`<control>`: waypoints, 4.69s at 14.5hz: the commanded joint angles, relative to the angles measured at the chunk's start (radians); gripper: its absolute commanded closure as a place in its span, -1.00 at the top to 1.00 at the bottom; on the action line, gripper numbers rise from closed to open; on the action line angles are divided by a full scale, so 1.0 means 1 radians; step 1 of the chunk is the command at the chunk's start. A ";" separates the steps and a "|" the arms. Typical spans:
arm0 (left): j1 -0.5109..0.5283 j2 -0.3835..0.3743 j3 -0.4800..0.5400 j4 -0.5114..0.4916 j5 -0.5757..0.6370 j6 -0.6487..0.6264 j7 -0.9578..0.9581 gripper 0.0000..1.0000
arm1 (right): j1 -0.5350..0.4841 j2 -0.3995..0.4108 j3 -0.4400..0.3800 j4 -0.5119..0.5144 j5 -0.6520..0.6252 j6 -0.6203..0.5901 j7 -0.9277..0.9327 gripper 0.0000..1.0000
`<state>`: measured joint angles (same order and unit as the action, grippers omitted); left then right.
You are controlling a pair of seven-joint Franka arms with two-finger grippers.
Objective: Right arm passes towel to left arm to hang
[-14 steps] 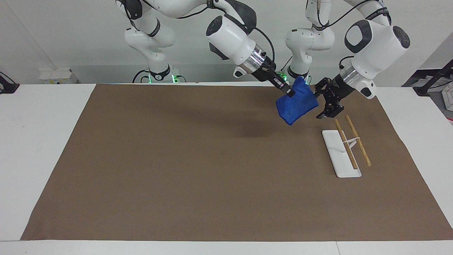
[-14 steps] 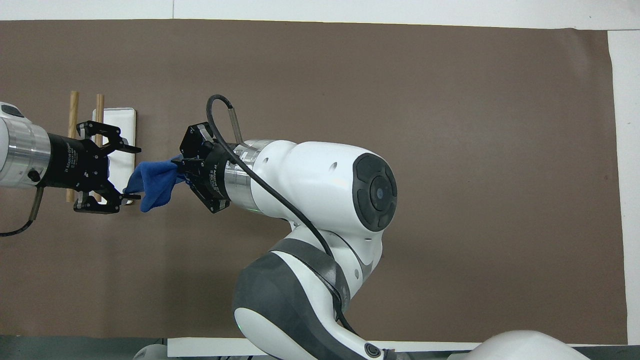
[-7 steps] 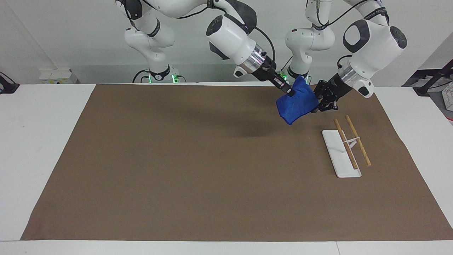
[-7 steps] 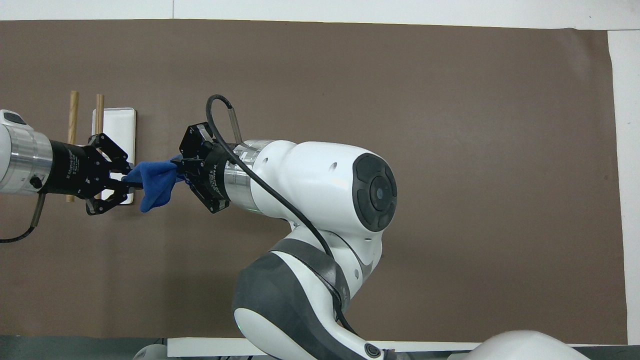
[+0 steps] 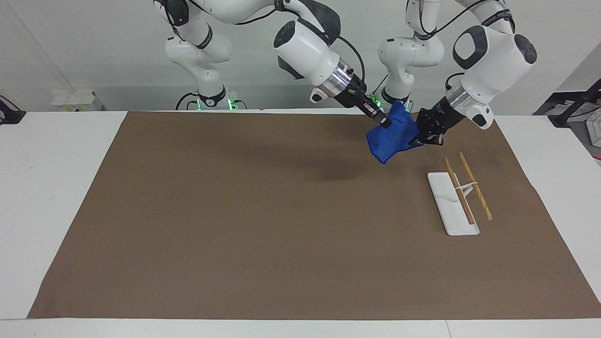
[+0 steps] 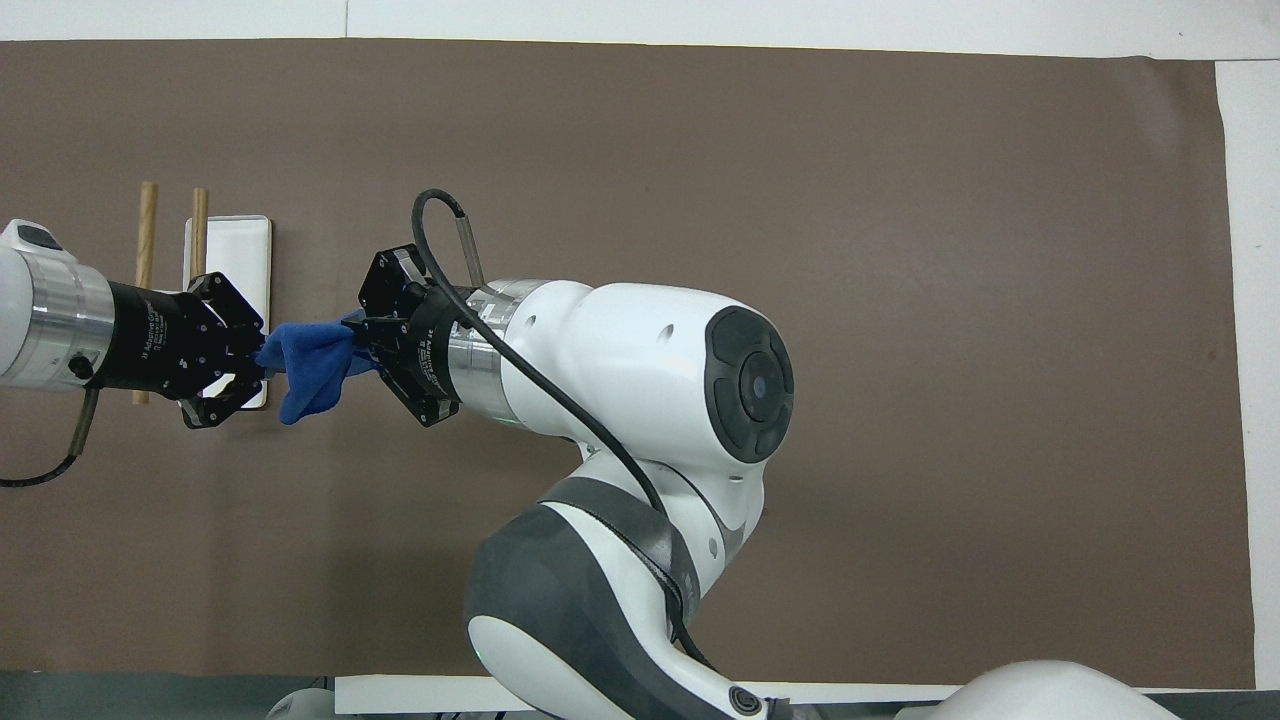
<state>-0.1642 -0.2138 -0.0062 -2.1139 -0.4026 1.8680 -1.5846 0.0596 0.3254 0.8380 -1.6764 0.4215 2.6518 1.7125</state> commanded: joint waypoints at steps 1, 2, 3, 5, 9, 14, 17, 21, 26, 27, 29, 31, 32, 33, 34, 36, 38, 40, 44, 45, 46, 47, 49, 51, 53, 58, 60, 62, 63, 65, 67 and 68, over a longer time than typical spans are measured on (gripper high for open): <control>-0.015 -0.029 0.011 -0.028 -0.012 0.016 0.015 -0.99 | -0.011 0.017 0.019 0.015 0.010 0.001 -0.001 -0.98; -0.015 -0.029 0.011 -0.028 -0.012 0.016 0.017 -0.99 | -0.014 0.017 0.019 0.015 0.011 -0.004 0.001 -0.69; -0.015 -0.029 0.011 -0.028 -0.012 0.017 0.023 -0.99 | -0.014 0.017 0.019 0.012 0.011 -0.006 -0.002 -0.06; -0.015 -0.029 0.011 -0.026 -0.012 0.019 0.032 -0.99 | -0.017 0.012 0.018 0.010 0.008 -0.006 -0.010 0.80; -0.015 -0.010 0.011 -0.002 -0.012 0.089 0.138 -0.99 | -0.021 -0.002 0.003 -0.009 0.005 -0.006 -0.155 0.98; -0.006 0.028 0.012 0.051 -0.010 0.132 0.513 -1.00 | -0.032 -0.092 -0.106 -0.136 0.003 -0.009 -0.770 0.98; -0.006 0.066 0.015 0.116 0.013 0.135 0.658 -1.00 | -0.064 -0.138 -0.193 -0.203 0.003 -0.056 -1.123 0.98; 0.000 0.120 0.018 0.213 0.122 0.125 0.941 -1.00 | -0.063 -0.198 -0.417 -0.203 -0.004 -0.382 -1.435 0.98; 0.041 0.125 0.022 0.200 0.127 0.232 1.406 -1.00 | -0.053 -0.276 -0.681 -0.194 -0.246 -0.725 -1.662 0.98; 0.055 0.123 0.022 0.186 0.127 0.262 1.492 -1.00 | -0.053 -0.288 -0.694 -0.194 -0.324 -0.766 -1.656 0.98; 0.058 0.116 0.022 0.166 0.125 0.266 1.473 -1.00 | -0.053 -0.299 -0.727 -0.195 -0.427 -0.808 -1.634 0.98; 0.064 0.108 0.023 0.135 0.125 0.275 1.445 -1.00 | -0.053 -0.328 -0.802 -0.190 -0.440 -0.838 -1.636 0.98; 0.081 0.106 0.022 0.129 0.127 0.276 1.453 -1.00 | -0.052 -0.342 -0.833 -0.177 -0.440 -0.858 -1.642 0.98; 0.089 0.108 0.022 0.129 0.127 0.280 1.480 -1.00 | -0.047 -0.347 -0.862 -0.149 -0.440 -0.895 -1.648 0.98; 0.098 0.114 0.022 0.129 0.125 0.295 1.546 -1.00 | -0.047 -0.345 -0.879 -0.116 -0.440 -0.929 -1.651 0.98; 0.136 0.125 0.018 0.130 0.122 0.316 1.675 -1.00 | -0.047 -0.347 -0.901 -0.082 -0.440 -0.978 -1.683 0.98; 0.138 0.136 0.023 0.140 0.117 0.318 1.735 -1.00 | -0.049 -0.345 -0.904 -0.069 -0.432 -0.986 -1.714 0.98; 0.158 0.143 0.023 0.150 0.117 0.322 1.741 -1.00 | -0.049 -0.344 -0.895 -0.060 -0.428 -1.004 -1.681 0.98; 0.185 0.155 0.025 0.169 0.104 0.338 1.871 -1.00 | -0.049 -0.335 -0.876 -0.025 -0.428 -1.046 -1.637 0.98; 0.187 0.157 0.025 0.172 0.091 0.342 1.935 -1.00 | -0.049 -0.335 -0.876 -0.025 -0.428 -1.046 -1.640 0.98; 0.189 0.157 0.026 0.172 0.082 0.352 1.997 -1.00 | -0.049 -0.335 -0.876 -0.026 -0.428 -1.046 -1.640 0.98; 0.190 0.157 0.026 0.172 0.073 0.359 2.053 -1.00 | -0.047 -0.335 -0.876 -0.026 -0.428 -1.046 -1.640 0.98; 0.206 0.166 0.025 0.187 0.062 0.359 2.135 -1.00 | -0.049 -0.335 -0.878 -0.026 -0.428 -1.046 -1.640 0.98; 0.207 0.168 0.025 0.196 0.041 0.347 2.199 -1.00 | -0.049 -0.335 -0.878 -0.025 -0.428 -1.046 -1.643 0.98; 0.207 0.168 0.025 0.196 0.035 0.347 2.331 -1.00 | -0.049 -0.335 -0.881 -0.025 -0.426 -1.046 -1.645 0.98; 0.206 0.171 0.025 0.190 0.018 0.376 2.495 -1.00 | -0.049 -0.335 -0.883 -0.026 -0.426 -1.053 -1.645 0.98; 0.224 0.169 0.025 0.180 0.013 0.372 2.633 -0.99 | -0.049 -0.335 -0.881 -0.025 -0.428 -1.066 -1.645 0.98; 0.245 0.169 0.025 0.180 0.001 0.359 2.706 -0.99 | -0.049 -0.335 -0.881 -0.025 -0.428 -1.067 -1.645 0.98; 0.261 0.169 0.025 0.180 0.001 0.340 2.735 -0.99 | -0.049 -0.335 -0.881 -0.025 -0.428 -1.067 -1.645 0.98; 0.291 0.169 0.025 0.175 0.001 0.320 2.805 -0.99 | -0.049 -0.335 -0.881 -0.025 -0.428 -1.067 -1.645 0.98; 0.327 0.169 0.025 0.169 0.001 0.287 2.873 -0.98 | -0.047 -0.336 -0.883 -0.025 -0.426 -1.067 -1.645 0.98; 0.337 0.162 0.026 0.155 0.001 0.275 2.908 -0.96 | -0.047 -0.338 -0.883 -0.025 -0.428 -1.067 -1.645 0.98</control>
<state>0.1403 -0.0447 0.0254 -1.9448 -0.3823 2.1767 1.2420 0.0133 -0.0200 -0.0447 -1.7222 -0.0034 1.6066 0.0589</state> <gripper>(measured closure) 0.978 0.004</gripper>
